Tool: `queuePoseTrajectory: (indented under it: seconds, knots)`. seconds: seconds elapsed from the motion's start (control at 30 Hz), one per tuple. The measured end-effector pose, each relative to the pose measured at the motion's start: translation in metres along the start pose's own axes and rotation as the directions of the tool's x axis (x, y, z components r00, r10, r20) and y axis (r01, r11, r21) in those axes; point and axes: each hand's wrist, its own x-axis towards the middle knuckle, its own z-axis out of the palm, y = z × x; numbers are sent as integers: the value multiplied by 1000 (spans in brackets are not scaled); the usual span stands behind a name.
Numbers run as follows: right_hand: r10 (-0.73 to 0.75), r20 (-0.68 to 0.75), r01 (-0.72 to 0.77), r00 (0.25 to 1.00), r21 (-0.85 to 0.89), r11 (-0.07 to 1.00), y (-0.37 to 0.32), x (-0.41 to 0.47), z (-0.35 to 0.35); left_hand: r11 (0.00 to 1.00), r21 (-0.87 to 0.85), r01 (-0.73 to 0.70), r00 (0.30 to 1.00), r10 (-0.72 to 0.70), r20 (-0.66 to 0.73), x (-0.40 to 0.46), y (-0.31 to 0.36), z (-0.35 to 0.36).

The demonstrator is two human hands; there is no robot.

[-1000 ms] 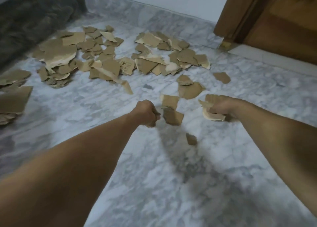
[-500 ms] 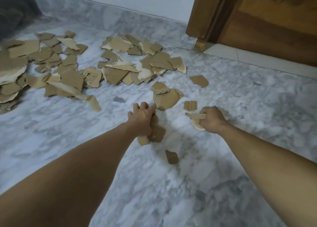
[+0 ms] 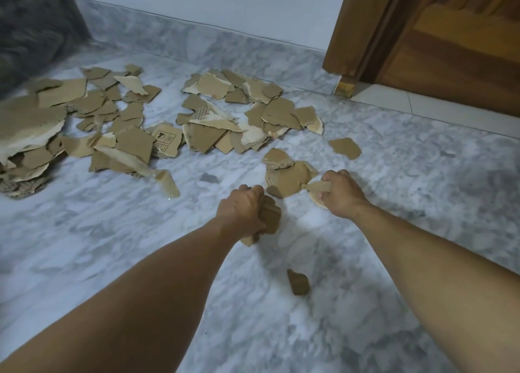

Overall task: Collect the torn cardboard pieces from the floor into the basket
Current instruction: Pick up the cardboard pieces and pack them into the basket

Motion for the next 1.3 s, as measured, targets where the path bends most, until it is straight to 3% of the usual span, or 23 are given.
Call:
queuePoseTrajectory:
  seconds: [0.17,0.43,0.57,0.63,0.77,0.87,0.97,1.13,1.3]
  knots:
    - [-20,-13,19,1000,-103,995,-6,4,-5,990,73,118,991,-113,-74,9,-2,-7]
    - [-16,-123,50,992,281,958,-52,28,-20,978,77,193,980,-189,-64,22,-3,-12]
    - [30,-104,20,994,444,896,-83,41,-13,974,82,210,977,-206,-52,24,-2,-12]
    - [22,-86,14,996,392,920,-92,45,-7,973,76,219,975,-215,-52,25,-2,-11]
    - [54,36,-56,998,61,997,-98,45,1,970,50,239,971,-237,-39,27,-2,-11]
    - [113,87,-113,990,-3,994,-97,44,7,968,36,248,969,-247,-26,28,-2,-11]
    - [177,91,-187,980,111,976,-97,41,6,966,23,258,966,-257,-30,28,-2,-11]
    - [130,117,-158,985,286,945,-94,35,0,967,17,256,964,-254,-74,25,0,-9]
    - [94,89,-128,992,568,813,-83,28,-15,970,-109,218,969,-228,-95,13,-4,-7]
